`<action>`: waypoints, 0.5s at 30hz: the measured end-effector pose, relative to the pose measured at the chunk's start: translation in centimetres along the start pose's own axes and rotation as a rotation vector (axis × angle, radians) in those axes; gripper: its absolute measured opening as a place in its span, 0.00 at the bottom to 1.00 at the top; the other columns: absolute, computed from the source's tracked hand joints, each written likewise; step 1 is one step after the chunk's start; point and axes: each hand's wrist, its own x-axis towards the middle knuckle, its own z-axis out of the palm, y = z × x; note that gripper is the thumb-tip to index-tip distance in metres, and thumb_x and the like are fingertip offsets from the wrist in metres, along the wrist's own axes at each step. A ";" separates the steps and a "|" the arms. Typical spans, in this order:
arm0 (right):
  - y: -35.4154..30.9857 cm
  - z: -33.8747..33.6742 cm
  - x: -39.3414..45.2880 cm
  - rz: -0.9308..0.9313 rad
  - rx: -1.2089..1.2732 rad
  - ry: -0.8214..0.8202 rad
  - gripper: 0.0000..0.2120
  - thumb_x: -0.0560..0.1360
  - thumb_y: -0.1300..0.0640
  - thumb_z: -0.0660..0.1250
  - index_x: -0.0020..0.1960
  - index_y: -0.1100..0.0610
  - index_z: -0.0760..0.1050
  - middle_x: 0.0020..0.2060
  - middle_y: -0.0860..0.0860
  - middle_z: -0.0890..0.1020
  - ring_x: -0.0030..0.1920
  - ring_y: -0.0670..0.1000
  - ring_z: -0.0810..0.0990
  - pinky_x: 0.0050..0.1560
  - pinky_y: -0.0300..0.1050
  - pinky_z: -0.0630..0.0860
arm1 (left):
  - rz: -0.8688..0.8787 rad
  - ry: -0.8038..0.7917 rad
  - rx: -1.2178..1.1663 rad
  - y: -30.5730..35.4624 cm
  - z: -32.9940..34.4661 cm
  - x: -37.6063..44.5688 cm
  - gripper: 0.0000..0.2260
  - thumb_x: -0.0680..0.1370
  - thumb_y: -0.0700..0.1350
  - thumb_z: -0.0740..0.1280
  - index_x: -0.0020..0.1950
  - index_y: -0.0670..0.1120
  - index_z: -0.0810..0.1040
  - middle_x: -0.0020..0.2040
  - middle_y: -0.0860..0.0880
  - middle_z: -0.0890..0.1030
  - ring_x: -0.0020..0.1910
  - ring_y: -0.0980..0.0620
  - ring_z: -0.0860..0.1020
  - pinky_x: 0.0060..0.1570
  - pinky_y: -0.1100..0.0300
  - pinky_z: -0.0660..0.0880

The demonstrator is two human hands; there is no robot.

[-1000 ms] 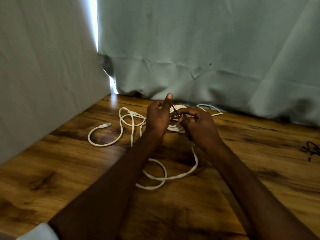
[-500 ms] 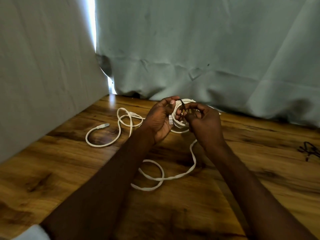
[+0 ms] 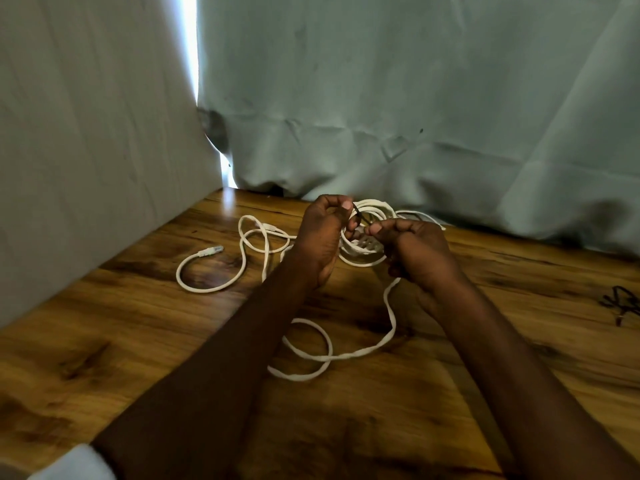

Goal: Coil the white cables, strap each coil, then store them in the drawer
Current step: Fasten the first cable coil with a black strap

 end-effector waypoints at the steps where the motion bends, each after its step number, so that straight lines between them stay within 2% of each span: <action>1: -0.2 0.0 -0.1 0.053 0.055 -0.025 0.05 0.79 0.61 0.70 0.49 0.58 0.85 0.22 0.44 0.75 0.23 0.42 0.69 0.28 0.37 0.66 | 0.060 0.009 0.077 -0.2 -0.1 0.0 0.05 0.83 0.34 0.62 0.51 0.41 0.75 0.31 0.48 0.75 0.29 0.55 0.72 0.34 0.58 0.72; 3: -0.4 -0.1 0.0 0.101 0.201 -0.075 0.05 0.79 0.61 0.69 0.51 0.60 0.84 0.22 0.45 0.73 0.23 0.43 0.67 0.26 0.36 0.63 | 0.167 0.014 0.205 -0.3 -0.2 -0.2 0.04 0.83 0.34 0.62 0.52 0.41 0.74 0.32 0.49 0.75 0.28 0.58 0.72 0.33 0.62 0.71; 5: -0.5 0.0 0.0 0.102 0.350 -0.114 0.05 0.79 0.63 0.67 0.48 0.61 0.82 0.22 0.46 0.70 0.23 0.43 0.63 0.24 0.36 0.60 | 0.250 0.014 0.309 -0.3 -0.3 -0.6 0.04 0.82 0.35 0.63 0.52 0.42 0.74 0.35 0.49 0.76 0.30 0.60 0.73 0.35 0.64 0.72; 8: -0.6 0.4 -0.3 0.091 0.450 -0.097 0.07 0.80 0.63 0.67 0.46 0.60 0.82 0.23 0.46 0.71 0.24 0.43 0.65 0.24 0.36 0.61 | 0.377 -0.011 0.464 -0.6 -0.3 -0.7 0.03 0.80 0.39 0.64 0.49 0.47 0.74 0.37 0.49 0.77 0.36 0.55 0.75 0.38 0.55 0.74; 10: -0.6 0.4 -0.1 -0.027 0.276 -0.010 0.07 0.79 0.63 0.67 0.46 0.59 0.84 0.28 0.48 0.80 0.28 0.46 0.75 0.27 0.39 0.69 | 0.419 -0.019 0.550 -0.8 -0.5 -0.7 0.03 0.80 0.38 0.63 0.49 0.45 0.74 0.38 0.49 0.77 0.36 0.54 0.75 0.38 0.55 0.73; 12: -0.2 0.0 0.3 -0.278 -0.077 0.107 0.08 0.79 0.57 0.68 0.45 0.56 0.85 0.36 0.49 0.86 0.36 0.47 0.84 0.37 0.43 0.78 | 0.443 -0.046 0.603 -1.0 -0.9 -0.5 0.04 0.80 0.37 0.63 0.48 0.45 0.73 0.37 0.51 0.77 0.36 0.55 0.74 0.38 0.55 0.72; 13: 0.0 -0.4 0.5 -0.394 -0.237 0.171 0.09 0.79 0.53 0.68 0.46 0.55 0.86 0.37 0.49 0.87 0.39 0.48 0.85 0.41 0.46 0.80 | 0.430 -0.075 0.606 -1.0 -1.0 -0.5 0.04 0.80 0.38 0.63 0.48 0.46 0.73 0.36 0.51 0.76 0.35 0.55 0.74 0.38 0.55 0.72; 15: 0.2 -1.4 0.5 -0.545 -0.504 0.325 0.12 0.80 0.47 0.68 0.46 0.53 0.86 0.37 0.48 0.86 0.39 0.49 0.84 0.40 0.47 0.78 | 0.377 -0.142 0.587 -0.9 -1.0 -0.5 0.02 0.81 0.40 0.63 0.49 0.46 0.73 0.35 0.53 0.76 0.34 0.56 0.74 0.38 0.54 0.72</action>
